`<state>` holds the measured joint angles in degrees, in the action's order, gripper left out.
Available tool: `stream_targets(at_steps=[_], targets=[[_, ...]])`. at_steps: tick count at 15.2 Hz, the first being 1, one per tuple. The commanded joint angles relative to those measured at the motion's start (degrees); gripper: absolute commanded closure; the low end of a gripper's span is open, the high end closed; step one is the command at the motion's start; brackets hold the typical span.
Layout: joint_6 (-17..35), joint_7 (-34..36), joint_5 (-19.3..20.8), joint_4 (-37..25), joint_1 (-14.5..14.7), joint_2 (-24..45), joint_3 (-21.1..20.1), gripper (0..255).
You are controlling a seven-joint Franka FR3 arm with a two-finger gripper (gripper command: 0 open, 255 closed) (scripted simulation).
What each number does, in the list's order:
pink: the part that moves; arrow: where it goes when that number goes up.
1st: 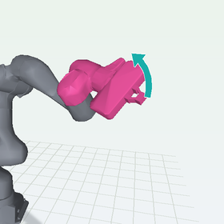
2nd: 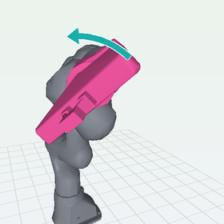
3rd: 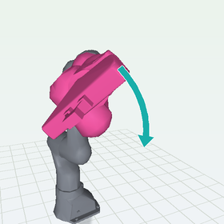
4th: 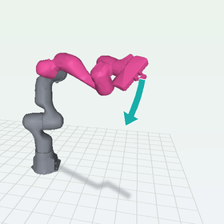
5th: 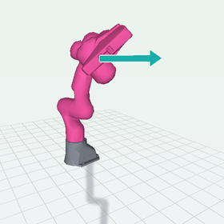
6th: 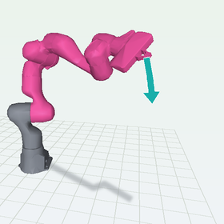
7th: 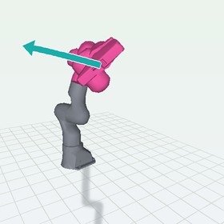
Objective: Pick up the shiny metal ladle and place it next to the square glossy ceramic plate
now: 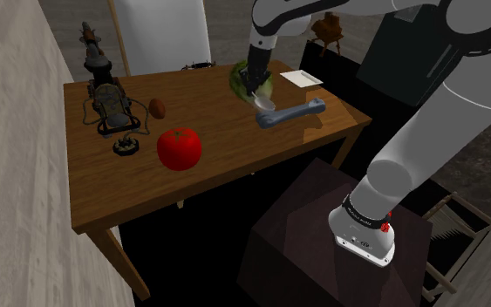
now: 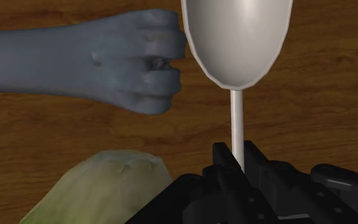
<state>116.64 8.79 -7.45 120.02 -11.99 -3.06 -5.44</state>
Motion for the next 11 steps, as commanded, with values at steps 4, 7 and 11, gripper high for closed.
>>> stream_targets(at_steps=[4,7,11], targets=[[-1.5,-6.8,0.4,-1.6,-3.3,0.8,3.7,255],[-2.3,-10.7,0.6,-3.2,-5.3,2.1,5.8,255],[-3.6,-15.9,0.8,-6.2,-8.0,4.4,8.4,255]])
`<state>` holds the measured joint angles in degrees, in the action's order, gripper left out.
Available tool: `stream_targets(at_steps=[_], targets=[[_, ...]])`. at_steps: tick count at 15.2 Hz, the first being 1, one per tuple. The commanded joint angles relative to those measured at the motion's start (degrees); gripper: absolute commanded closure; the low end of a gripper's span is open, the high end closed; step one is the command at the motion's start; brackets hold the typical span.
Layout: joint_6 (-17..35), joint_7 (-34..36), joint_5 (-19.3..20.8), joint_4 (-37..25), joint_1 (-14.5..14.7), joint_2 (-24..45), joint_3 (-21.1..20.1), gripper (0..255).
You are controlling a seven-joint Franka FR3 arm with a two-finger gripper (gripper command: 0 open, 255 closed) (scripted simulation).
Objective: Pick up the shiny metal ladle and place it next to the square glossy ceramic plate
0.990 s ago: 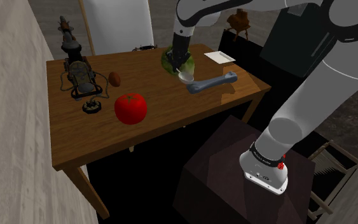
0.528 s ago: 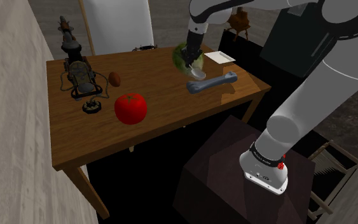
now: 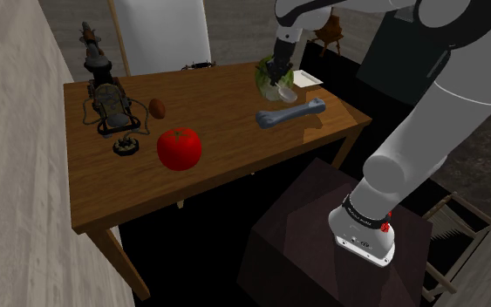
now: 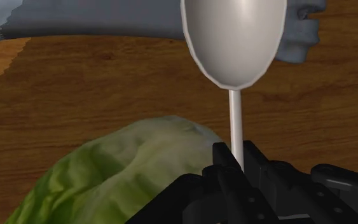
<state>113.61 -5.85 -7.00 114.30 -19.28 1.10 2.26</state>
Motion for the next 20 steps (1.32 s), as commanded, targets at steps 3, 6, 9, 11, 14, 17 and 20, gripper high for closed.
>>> stream_targets(at_steps=[3,6,9,11,14,17,20], targets=[[-1.6,-5.1,0.3,-3.5,-2.8,2.6,2.6,255],[-2.9,-8.8,0.1,-7.1,-4.8,5.3,4.3,255],[-4.4,-12.4,-0.3,-11.4,-7.0,8.5,5.8,255],[-5.6,-14.8,-0.7,-14.7,-8.4,10.9,6.8,255],[-7.4,-17.9,-1.3,-19.8,-10.6,14.6,7.9,255],[-5.3,-18.1,-1.5,-18.1,-10.6,15.1,7.8,255],[-3.2,-18.4,-1.7,-16.6,-10.6,15.7,7.7,255]])
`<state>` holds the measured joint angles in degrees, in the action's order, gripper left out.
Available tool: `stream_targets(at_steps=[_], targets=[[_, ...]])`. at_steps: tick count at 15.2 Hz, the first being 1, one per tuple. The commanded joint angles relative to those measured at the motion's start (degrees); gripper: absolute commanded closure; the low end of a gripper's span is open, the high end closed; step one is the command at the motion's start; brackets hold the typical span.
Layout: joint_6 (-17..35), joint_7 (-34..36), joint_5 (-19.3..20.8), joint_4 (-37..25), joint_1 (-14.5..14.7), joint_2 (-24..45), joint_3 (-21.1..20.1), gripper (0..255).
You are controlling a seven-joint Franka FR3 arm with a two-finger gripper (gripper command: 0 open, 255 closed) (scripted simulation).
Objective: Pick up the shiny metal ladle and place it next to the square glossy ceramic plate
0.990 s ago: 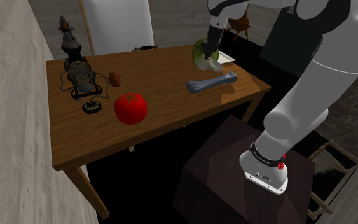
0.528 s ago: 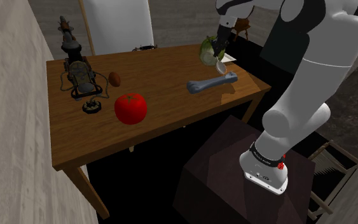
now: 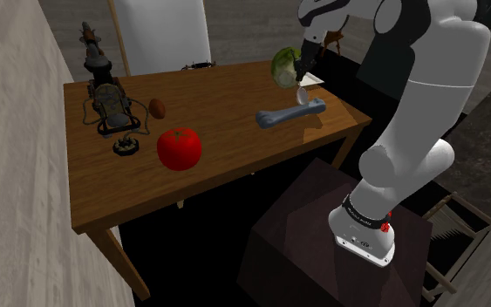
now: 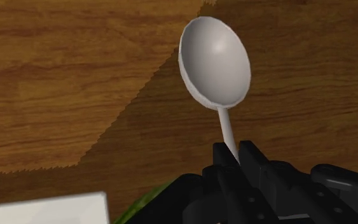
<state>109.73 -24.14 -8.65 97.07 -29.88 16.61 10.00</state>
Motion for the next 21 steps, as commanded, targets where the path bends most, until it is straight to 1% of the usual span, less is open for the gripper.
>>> stream_targets(at_steps=[1,7,8,9,11,13,21], targets=[[1.3,-0.2,-0.1,1.1,0.0,0.4,0.0,255],[5.4,-0.8,-0.6,3.7,-0.1,1.9,-0.2,255],[4.9,-0.7,-0.7,3.0,0.0,1.1,-0.2,255],[4.9,-0.7,-0.7,3.0,0.0,1.1,-0.2,0],[15.0,3.4,-0.6,15.0,0.8,-8.0,0.8,0],[25.0,8.5,0.4,26.3,1.4,-16.7,1.3,0],[30.2,7.3,-1.4,27.5,1.4,-12.7,0.8,0]])
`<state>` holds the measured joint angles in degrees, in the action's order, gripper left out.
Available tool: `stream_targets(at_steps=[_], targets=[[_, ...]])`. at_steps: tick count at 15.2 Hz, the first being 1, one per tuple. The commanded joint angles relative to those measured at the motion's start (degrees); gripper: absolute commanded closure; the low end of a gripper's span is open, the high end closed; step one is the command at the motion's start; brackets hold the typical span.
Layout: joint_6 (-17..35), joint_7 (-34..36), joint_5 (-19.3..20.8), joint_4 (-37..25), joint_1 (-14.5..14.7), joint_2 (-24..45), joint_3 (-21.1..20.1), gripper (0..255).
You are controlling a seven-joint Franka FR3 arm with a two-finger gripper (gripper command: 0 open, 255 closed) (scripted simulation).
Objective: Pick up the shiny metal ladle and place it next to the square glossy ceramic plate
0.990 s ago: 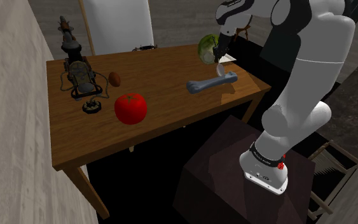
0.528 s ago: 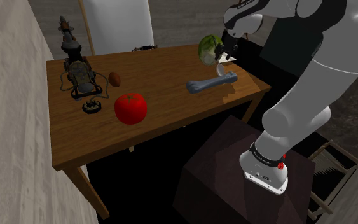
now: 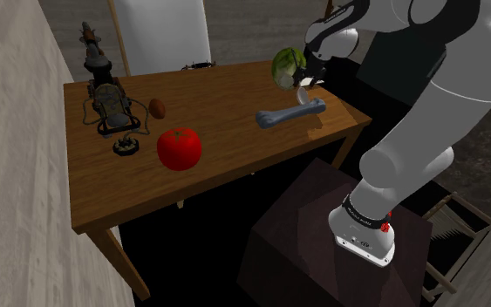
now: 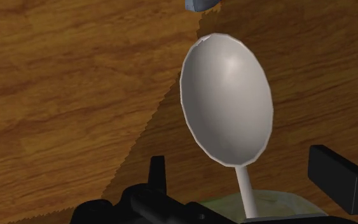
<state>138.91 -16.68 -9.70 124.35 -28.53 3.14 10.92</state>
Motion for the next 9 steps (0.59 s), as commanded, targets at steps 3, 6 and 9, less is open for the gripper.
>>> stream_targets(at_steps=[3,6,9], targets=[[1.0,-0.2,-0.4,0.2,0.1,0.8,-0.1,0],[1.0,-0.2,-0.4,0.2,0.1,0.8,-0.1,0],[1.0,-0.2,-0.4,0.2,0.1,0.8,-0.1,255]])
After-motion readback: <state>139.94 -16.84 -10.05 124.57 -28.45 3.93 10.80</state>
